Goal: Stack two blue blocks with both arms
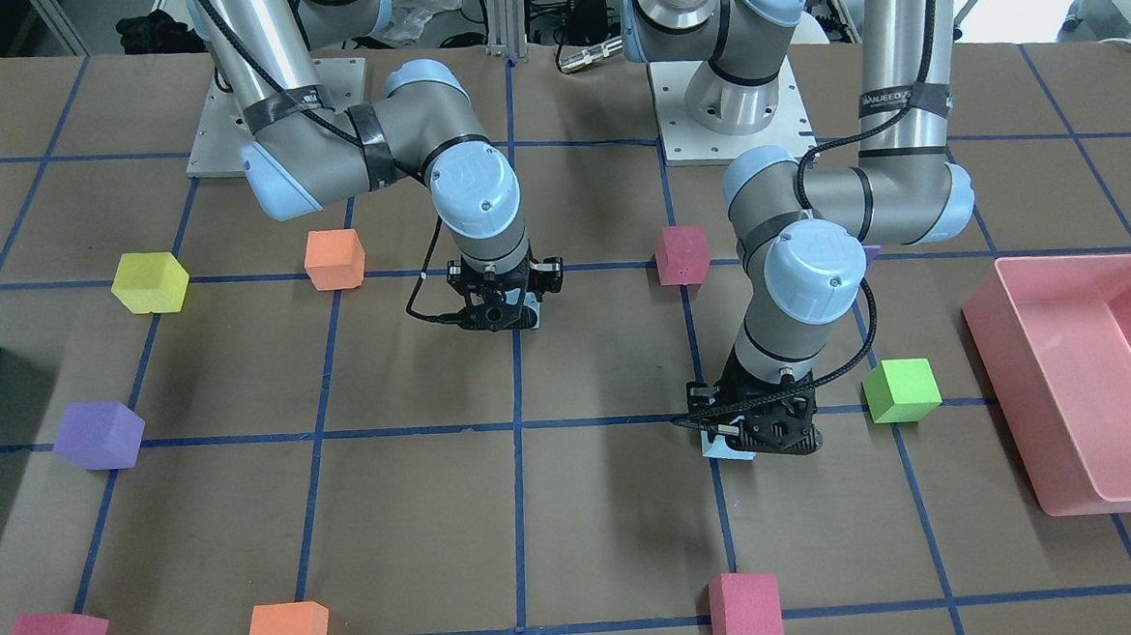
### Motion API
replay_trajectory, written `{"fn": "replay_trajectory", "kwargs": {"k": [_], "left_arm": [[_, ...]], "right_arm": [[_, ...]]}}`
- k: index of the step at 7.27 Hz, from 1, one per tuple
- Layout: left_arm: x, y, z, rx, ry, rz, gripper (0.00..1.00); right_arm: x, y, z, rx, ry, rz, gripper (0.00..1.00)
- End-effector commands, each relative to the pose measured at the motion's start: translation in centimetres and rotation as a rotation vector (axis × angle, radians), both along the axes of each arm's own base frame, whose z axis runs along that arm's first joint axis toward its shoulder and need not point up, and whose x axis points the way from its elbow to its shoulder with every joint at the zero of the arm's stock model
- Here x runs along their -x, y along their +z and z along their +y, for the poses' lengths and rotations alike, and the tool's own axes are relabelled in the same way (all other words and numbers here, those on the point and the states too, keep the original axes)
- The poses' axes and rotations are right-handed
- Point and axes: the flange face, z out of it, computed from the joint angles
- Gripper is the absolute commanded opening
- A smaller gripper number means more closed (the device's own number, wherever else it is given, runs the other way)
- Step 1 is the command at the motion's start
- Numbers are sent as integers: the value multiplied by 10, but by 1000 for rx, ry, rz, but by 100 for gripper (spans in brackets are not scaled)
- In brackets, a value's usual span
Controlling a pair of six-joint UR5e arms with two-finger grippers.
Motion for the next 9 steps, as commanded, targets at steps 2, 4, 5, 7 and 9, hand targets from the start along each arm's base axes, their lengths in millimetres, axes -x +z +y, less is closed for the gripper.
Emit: {"fn": "replay_trajectory", "kwargs": {"k": [2, 4, 5, 7, 9], "left_arm": [[2, 8, 2, 9, 0, -1, 0], [15, 17, 8, 22, 35, 6, 0], [21, 34, 13, 33, 62, 35, 0], [47, 66, 38, -10, 105, 86, 0], [115, 79, 70, -15, 114, 89, 0]], "right_arm": [[10, 24, -6, 31, -23, -14, 100], [49, 87, -29, 62, -36, 50, 100], [68, 120, -46, 87, 11, 56, 100], [108, 153, -65, 126, -9, 51, 100], [157, 180, -73, 149, 55, 33, 100]]}}
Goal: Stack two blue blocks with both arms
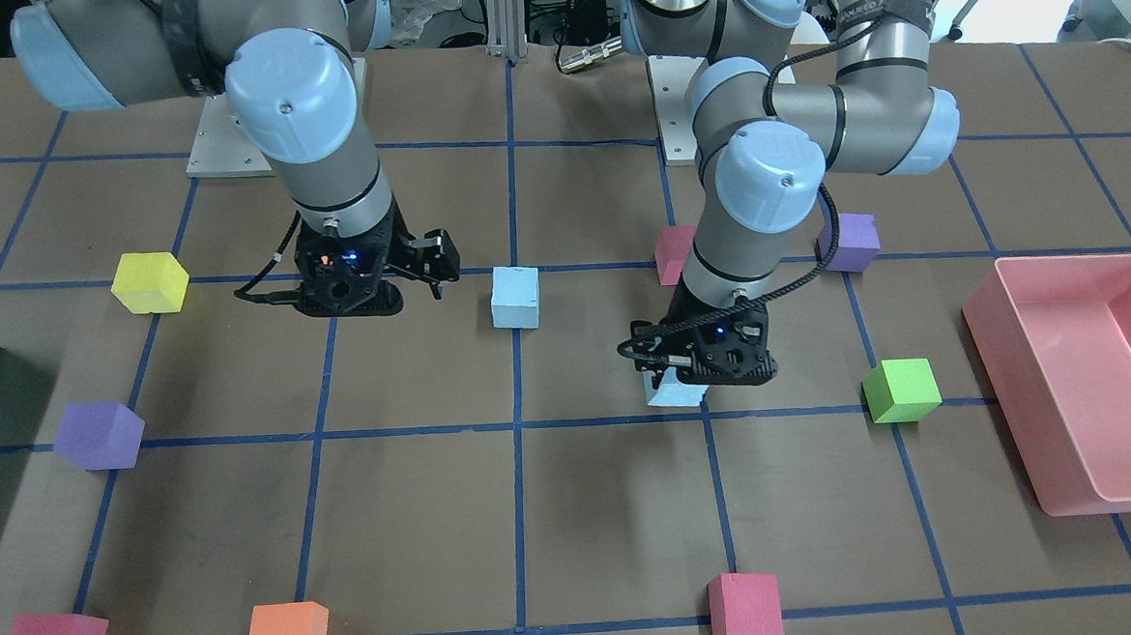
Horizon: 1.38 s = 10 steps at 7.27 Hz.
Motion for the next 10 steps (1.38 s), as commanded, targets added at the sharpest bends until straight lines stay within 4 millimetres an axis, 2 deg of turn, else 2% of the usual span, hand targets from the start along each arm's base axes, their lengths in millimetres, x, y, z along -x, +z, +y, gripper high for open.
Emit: {"fn": "replay_trajectory", "kwargs": {"k": [1, 2, 3, 4, 6, 7, 8, 9, 10], "left_arm": [[75, 8, 38, -7, -24, 12, 0], [102, 2, 47, -19, -10, 18, 0], [129, 9, 69, -39, 5, 18, 0], [146, 9, 92, -83, -1, -22, 0], [160, -14, 104, -133, 9, -50, 0], [169, -18, 112, -133, -11, -53, 0], [172, -15, 113, -124, -1, -45, 0], [173, -12, 117, -125, -4, -46, 0], [173, -21, 116, -144, -2, -53, 0]], "right_arm": [[57, 29, -5, 7, -22, -5, 100], [81, 37, -9, -4, -6, -10, 100], [102, 58, -15, -8, -22, 30, 100], [119, 83, -23, 37, -23, 182, 100], [117, 98, -18, 65, -32, 204, 100], [118, 96, -14, 30, -30, 205, 100], [119, 110, -6, 38, -25, 201, 100], [114, 136, 6, 92, -28, 149, 100], [101, 131, 8, 79, -27, 56, 100]]}}
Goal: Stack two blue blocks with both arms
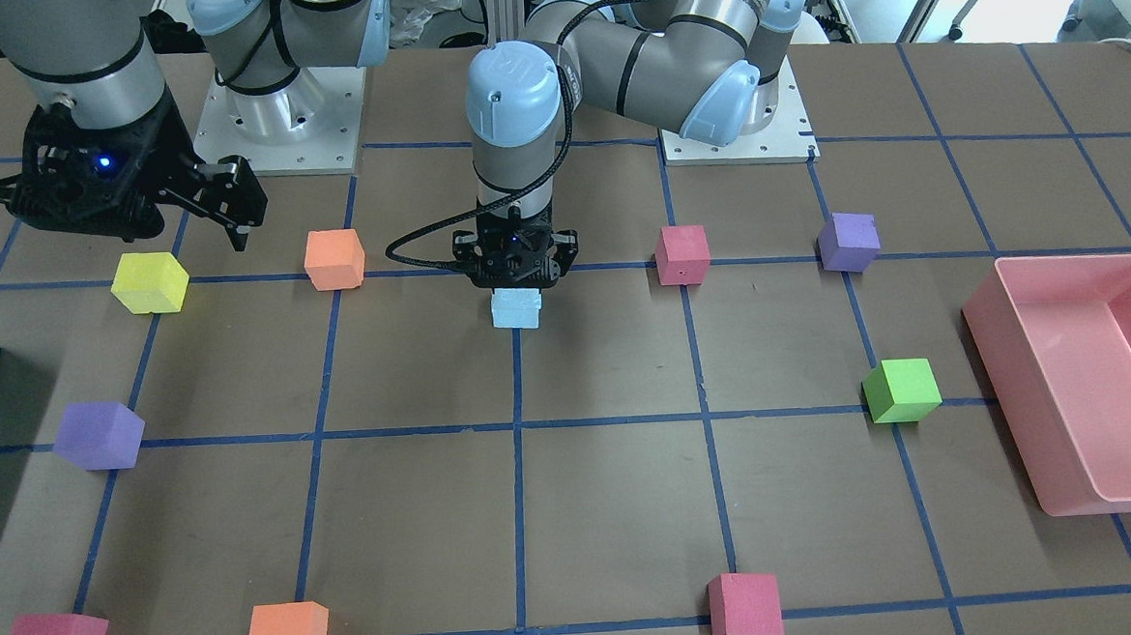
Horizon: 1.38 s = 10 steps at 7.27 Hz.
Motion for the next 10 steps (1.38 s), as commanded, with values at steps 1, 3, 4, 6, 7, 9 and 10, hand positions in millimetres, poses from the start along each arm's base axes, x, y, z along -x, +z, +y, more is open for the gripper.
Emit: {"fn": "replay_trajectory", "kwargs": {"k": [1, 3, 4, 6, 7, 9, 10], "left_arm": [[5, -4, 7, -10, -13, -7, 0], [6, -12, 7, -22, -16, -15, 0], [5, -20, 9, -37, -19, -25, 76], [3, -34, 12, -55, -18, -35, 97], [3, -29, 11, -44, -21, -30, 100], [-8, 36, -13, 77, -20, 2, 100], [-34, 77, -39, 96, -6, -10, 100]], "right_arm": [[-9, 7, 8, 7, 1, -93, 100], [-10, -4, 19, -102, 3, -86, 100], [-11, -4, 20, -106, 4, -85, 100], [-10, -3, 21, -106, 13, -87, 100], [-10, 0, 20, -100, 35, -93, 100], [-11, 2, 19, -95, 38, -101, 100], [-11, 3, 19, -92, 38, -101, 100]]}}
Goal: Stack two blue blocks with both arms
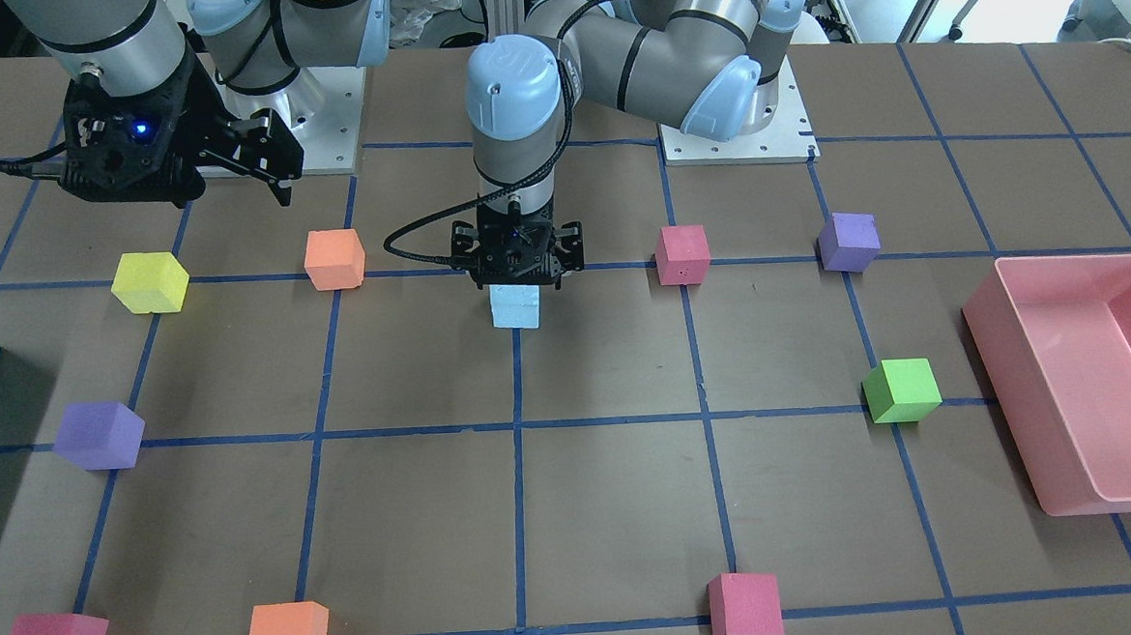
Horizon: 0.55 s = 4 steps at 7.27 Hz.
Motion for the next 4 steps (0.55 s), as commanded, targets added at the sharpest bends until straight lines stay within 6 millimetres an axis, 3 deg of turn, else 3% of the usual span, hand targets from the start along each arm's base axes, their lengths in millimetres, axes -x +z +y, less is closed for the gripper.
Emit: {"fn": "replay_trajectory", "kwargs": {"k": [1, 3, 4], "left_arm": [[-68, 85, -50, 31, -29, -13, 100], [-174, 156, -79, 21, -40, -22, 100], [-218, 184, -84, 26, -53, -28, 100]], "right_arm": [[1, -5, 1, -13, 1, -2, 100], [7, -1, -6, 17, 115, 1, 100], [7, -1, -6, 23, 119, 1, 100]]}}
